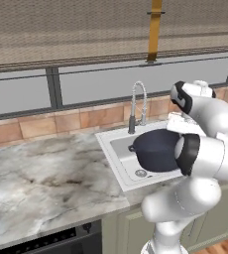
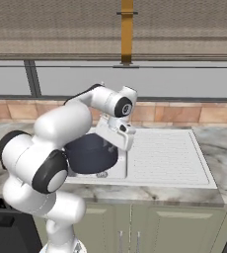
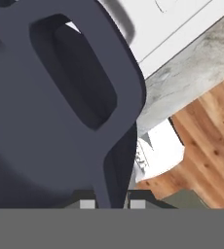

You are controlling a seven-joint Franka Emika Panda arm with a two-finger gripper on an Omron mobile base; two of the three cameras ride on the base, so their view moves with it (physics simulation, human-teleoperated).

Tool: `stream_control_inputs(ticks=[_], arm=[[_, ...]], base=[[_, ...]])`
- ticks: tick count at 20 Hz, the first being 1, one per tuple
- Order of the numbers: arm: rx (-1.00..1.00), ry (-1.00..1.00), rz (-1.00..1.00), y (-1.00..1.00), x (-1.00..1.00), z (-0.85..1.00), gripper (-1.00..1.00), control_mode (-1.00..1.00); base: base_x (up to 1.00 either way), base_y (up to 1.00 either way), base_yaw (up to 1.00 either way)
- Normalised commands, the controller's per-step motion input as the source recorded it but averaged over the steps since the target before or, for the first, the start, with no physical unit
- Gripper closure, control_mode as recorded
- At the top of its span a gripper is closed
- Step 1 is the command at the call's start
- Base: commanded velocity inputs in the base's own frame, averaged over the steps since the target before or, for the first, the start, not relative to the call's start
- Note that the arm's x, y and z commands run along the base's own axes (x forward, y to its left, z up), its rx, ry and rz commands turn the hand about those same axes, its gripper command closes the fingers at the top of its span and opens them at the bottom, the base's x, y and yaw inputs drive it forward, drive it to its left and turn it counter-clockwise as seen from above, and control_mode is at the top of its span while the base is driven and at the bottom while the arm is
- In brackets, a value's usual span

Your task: Pick the pot and pot and place them in the sink. Then turn on the water.

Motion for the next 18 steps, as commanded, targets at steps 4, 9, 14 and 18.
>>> stream_control_inputs(ticks=[4,9,14,18], arm=[[-0.02,0.00,-0.06,0.01,0.08,0.00,1.00,-1.00],[-0.02,0.01,-0.01,0.01,0.01,-0.05,1.00,-1.00],[-0.03,0.00,-0.01,0.08,0.05,-0.25,1.00,-1.00],[0.00,-0.01,0.00,0.13,0.13,-0.31,1.00,-1.00]], base=[[0.00,0.00,0.00],[0.00,0.00,0.00],[0.00,0.00,0.00],[0.00,0.00,0.00]])
